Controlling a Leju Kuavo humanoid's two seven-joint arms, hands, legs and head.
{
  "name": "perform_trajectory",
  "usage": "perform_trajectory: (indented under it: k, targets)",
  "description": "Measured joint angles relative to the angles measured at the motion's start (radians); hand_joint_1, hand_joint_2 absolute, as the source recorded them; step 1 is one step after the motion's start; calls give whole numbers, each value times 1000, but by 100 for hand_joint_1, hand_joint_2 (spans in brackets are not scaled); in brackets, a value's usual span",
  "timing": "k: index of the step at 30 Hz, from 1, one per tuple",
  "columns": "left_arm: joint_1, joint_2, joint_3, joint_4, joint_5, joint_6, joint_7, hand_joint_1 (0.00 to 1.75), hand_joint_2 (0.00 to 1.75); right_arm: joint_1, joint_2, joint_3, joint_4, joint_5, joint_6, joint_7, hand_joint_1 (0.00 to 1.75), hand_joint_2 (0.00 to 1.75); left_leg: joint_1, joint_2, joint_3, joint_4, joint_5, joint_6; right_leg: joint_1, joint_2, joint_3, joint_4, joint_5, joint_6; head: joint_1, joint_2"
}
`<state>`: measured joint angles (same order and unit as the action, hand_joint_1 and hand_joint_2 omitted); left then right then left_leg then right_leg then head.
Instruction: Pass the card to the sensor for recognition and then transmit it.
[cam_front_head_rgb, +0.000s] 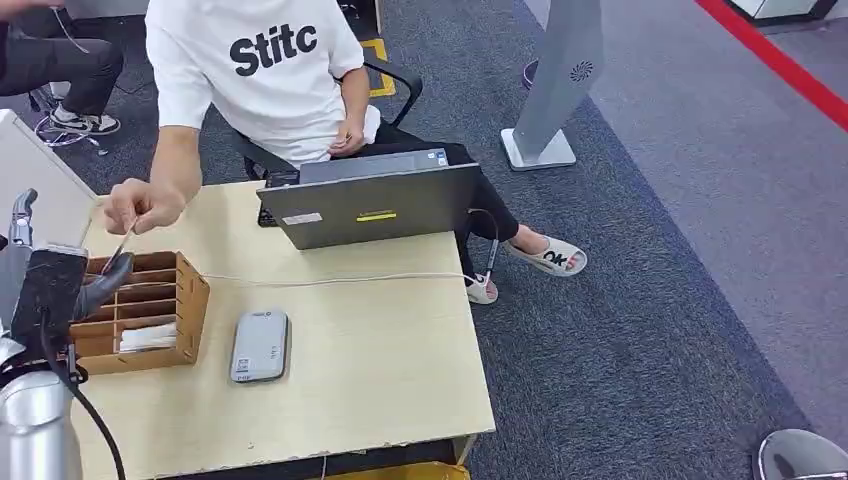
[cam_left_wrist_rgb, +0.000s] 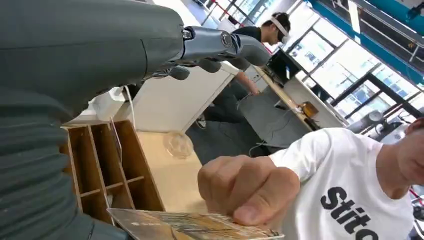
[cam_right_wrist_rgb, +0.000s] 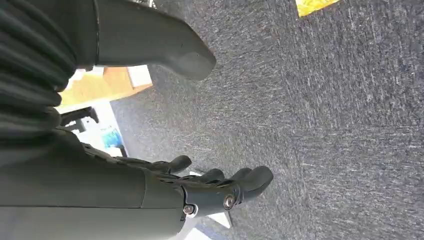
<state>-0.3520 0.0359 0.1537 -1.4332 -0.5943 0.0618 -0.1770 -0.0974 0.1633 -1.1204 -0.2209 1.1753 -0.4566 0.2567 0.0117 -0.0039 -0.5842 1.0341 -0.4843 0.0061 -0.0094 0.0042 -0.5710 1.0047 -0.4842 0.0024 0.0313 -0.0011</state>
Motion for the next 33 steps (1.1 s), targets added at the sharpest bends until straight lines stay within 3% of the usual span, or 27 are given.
perform_trajectory:
  k: [1, 24, 33]
  targets:
    - [0, 0, -3, 0, 0, 0, 0, 175, 175, 0, 0, 0, 0, 0, 1, 0, 0, 175, 0, 0, 0, 0, 0, 0, 0, 0, 0, 0, 0, 0, 0, 0]
    - [3, 27, -29, 8, -4, -11, -5, 175, 175, 0, -2, 0, 0, -6, 0, -19, 0, 175, 0, 0, 0, 0, 0, 0, 0, 0, 0, 0, 0, 0, 0, 0]
    - [40, 54, -132, 8, -291, 53, 13, 175, 175, 0, -2, 0, 0, -5, -5, -18, 0, 175, 0, 0, -1, 0, 0, 0, 0, 0, 0, 0, 0, 0, 0, 0]
